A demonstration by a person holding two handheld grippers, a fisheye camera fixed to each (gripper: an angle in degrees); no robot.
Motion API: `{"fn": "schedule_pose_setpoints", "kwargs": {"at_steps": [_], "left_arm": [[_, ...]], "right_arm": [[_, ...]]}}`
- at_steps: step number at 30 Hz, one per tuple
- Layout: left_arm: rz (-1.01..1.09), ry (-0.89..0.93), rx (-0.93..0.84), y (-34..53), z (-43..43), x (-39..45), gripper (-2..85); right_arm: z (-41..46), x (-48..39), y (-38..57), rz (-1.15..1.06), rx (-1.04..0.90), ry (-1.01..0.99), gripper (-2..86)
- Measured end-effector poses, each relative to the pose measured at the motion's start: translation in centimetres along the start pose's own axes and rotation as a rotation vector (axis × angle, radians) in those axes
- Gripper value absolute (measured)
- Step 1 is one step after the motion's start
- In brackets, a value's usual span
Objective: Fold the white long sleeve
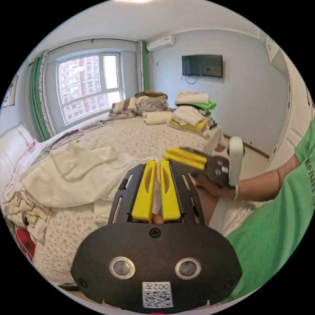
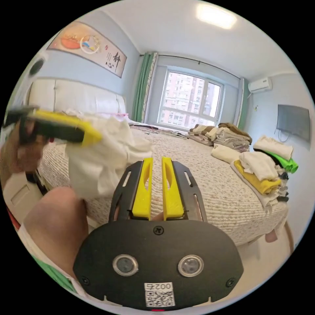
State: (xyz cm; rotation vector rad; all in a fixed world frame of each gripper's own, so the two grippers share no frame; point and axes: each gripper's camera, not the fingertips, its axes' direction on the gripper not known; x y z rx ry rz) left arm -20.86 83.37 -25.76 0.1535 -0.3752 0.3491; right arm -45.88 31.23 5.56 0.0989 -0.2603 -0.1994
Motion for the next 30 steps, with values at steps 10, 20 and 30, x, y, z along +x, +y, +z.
{"fn": "schedule_pose_setpoints", "kwargs": {"at_steps": [10,20,30], "left_arm": [[-0.27,0.257,-0.15,10.2,0.3,0.2,-0.9],[-0.27,0.09,-0.08,12.4,-2.8,-0.6,-0.9],[-0.376,-0.216,0.0,14.4,-5.1,-5.1,-0.8]], "right_arm": [[1.4,-1.5,-4.5,-0.128,-0.105,-0.224,7.8],[14.2,-5.0,-5.4,-0.055,-0.559,-0.346,7.9],[0.3,-7.3,-3.1,-0.316,-0.176,-0.41,-0.8]]}}
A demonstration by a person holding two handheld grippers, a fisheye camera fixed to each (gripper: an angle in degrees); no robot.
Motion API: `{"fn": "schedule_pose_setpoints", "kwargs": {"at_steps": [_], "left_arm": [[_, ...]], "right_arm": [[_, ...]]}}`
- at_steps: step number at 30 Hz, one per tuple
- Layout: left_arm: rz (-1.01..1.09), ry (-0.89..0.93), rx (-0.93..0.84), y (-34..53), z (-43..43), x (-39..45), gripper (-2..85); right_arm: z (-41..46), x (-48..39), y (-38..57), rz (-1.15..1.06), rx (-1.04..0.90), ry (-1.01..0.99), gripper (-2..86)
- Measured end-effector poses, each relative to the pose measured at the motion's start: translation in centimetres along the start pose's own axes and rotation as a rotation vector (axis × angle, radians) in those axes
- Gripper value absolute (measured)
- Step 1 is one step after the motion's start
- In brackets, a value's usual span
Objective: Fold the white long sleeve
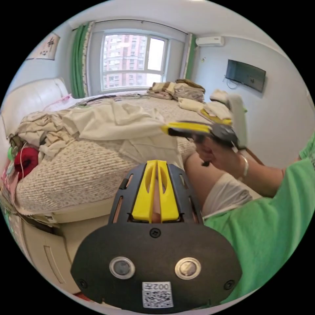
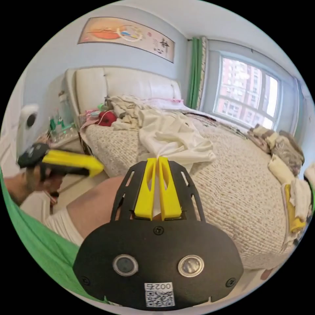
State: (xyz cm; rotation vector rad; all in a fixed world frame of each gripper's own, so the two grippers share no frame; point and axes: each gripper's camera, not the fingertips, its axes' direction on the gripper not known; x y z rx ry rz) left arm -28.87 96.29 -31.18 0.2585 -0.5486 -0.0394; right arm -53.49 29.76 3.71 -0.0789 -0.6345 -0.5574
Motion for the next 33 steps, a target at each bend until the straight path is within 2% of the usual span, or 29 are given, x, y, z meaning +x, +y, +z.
{"fn": "schedule_pose_setpoints", "kwargs": {"at_steps": [6,13,18,20,25,28,30,33], "left_arm": [[-0.224,0.15,0.055,-2.4,2.3,-6.5,3.2],[-0.153,0.105,-0.063,-5.2,8.6,-5.7,7.5],[-0.149,0.035,-0.249,-5.7,13.4,-5.0,6.2],[-0.115,0.077,-0.232,-5.3,12.8,-4.9,0.9],[-0.013,0.182,-0.08,-2.8,7.2,-4.7,-0.7],[0.103,0.222,-0.11,-0.5,5.2,-3.3,-0.8],[0.164,0.227,-0.159,1.1,5.0,-1.9,-0.8],[0.297,0.187,-0.231,3.6,5.4,1.3,-0.9]], "right_arm": [[-2.2,-4.2,5.1,-0.08,-0.107,-0.129,-0.9],[-3.5,-5.0,5.8,-0.122,-0.113,-0.162,-0.8],[-3.0,-5.9,5.7,-0.139,-0.155,-0.147,-0.2],[-3.1,-6.2,5.8,-0.164,-0.156,-0.108,0.7],[-4.9,-4.1,5.2,-0.119,-0.09,0.0,8.1],[-6.7,-1.3,3.6,-0.023,0.012,0.033,9.1],[-6.8,0.9,1.7,0.036,0.057,-0.025,9.3],[-4.1,1.9,-1.0,0.067,0.001,-0.089,9.6]]}}
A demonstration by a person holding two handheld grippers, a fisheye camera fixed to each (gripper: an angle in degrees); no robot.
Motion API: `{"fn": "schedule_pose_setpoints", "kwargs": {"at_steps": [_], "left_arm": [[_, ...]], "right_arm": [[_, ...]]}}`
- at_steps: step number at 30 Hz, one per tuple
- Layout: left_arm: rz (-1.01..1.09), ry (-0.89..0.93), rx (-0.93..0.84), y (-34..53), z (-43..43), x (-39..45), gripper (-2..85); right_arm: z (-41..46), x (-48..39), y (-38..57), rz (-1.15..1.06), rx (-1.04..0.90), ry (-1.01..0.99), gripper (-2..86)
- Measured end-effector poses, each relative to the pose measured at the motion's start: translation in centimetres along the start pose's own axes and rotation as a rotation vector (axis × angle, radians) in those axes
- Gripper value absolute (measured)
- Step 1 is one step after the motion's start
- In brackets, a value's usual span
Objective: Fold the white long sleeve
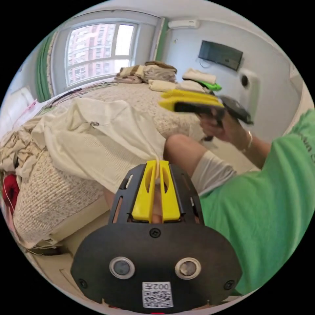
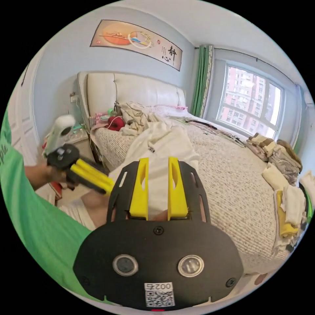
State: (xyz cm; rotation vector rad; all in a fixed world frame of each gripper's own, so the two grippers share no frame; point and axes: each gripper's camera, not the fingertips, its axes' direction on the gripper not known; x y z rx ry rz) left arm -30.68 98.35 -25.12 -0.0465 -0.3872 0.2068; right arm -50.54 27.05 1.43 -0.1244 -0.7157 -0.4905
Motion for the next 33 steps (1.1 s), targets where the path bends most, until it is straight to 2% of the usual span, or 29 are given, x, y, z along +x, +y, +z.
{"fn": "schedule_pose_setpoints", "kwargs": {"at_steps": [6,12,16,21,25,28,33], "left_arm": [[0.072,-0.016,-0.059,0.8,2.1,3.8,-0.9],[0.058,0.006,-0.054,1.3,2.0,3.9,-0.7],[0.038,0.048,-0.053,1.9,1.8,3.1,-0.3],[-0.099,-0.06,0.039,2.3,-0.1,-0.3,3.2],[-0.383,-0.161,0.232,2.7,-3.0,-6.3,6.6],[-0.54,-0.193,0.27,2.5,-3.1,-10.4,11.7],[-0.535,-0.286,0.229,-0.7,-1.6,-12.4,18.7]], "right_arm": [[7.0,-3.5,-2.8,-0.025,-0.145,-0.125,10.9],[13.2,-5.7,-0.8,-0.064,-0.377,0.119,9.6],[10.9,-4.3,0.6,0.006,-0.324,-0.029,4.1],[3.7,-2.5,3.1,0.057,-0.165,-0.09,0.2],[-1.4,-1.7,5.4,0.083,-0.079,-0.052,-0.4],[-4.3,-1.7,7.4,0.091,-0.061,-0.005,-0.6],[-6.4,-3.0,10.0,0.079,-0.065,0.035,-0.6]]}}
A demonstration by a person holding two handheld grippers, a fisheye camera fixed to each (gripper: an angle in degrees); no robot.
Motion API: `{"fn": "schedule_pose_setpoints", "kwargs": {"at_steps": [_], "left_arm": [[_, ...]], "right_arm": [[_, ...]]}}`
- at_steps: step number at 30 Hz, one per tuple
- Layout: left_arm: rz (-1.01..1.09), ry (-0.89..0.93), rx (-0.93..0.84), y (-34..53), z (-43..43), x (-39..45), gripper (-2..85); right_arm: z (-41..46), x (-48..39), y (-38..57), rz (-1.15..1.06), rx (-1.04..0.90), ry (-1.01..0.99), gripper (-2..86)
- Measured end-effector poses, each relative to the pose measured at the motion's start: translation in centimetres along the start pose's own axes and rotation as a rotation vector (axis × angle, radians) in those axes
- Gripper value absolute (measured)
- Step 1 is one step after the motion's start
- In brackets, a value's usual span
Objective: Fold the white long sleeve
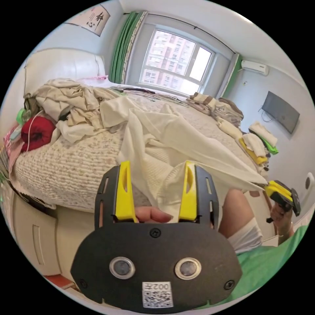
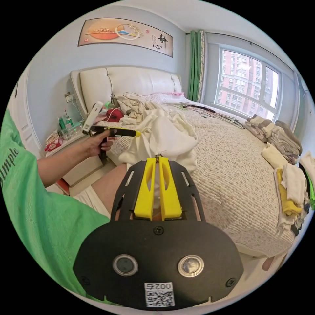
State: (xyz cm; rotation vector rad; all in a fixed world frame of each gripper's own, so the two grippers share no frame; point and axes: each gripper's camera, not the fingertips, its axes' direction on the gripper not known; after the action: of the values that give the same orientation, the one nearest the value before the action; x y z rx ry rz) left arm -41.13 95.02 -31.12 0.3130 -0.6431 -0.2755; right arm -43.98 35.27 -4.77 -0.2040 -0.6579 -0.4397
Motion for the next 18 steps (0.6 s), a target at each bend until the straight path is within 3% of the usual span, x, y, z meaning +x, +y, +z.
{"fn": "schedule_pose_setpoints", "kwargs": {"at_steps": [3,5,9,18], "left_arm": [[0.103,0.188,-0.018,-1.4,-0.6,1.7,16.9],[0.269,0.322,-0.128,-1.2,-0.9,3.7,13.5],[0.371,0.319,-0.162,1.6,-2.8,4.9,12.0],[0.014,0.309,0.044,5.9,-8.3,-0.6,9.2]], "right_arm": [[-0.3,0.0,0.9,0.029,-0.003,0.081,-0.7],[-0.4,0.5,1.3,0.061,-0.009,0.125,-0.7],[-0.6,2.0,2.4,0.115,-0.03,0.243,-0.7],[-4.0,3.1,3.9,0.169,0.069,0.252,-0.7]]}}
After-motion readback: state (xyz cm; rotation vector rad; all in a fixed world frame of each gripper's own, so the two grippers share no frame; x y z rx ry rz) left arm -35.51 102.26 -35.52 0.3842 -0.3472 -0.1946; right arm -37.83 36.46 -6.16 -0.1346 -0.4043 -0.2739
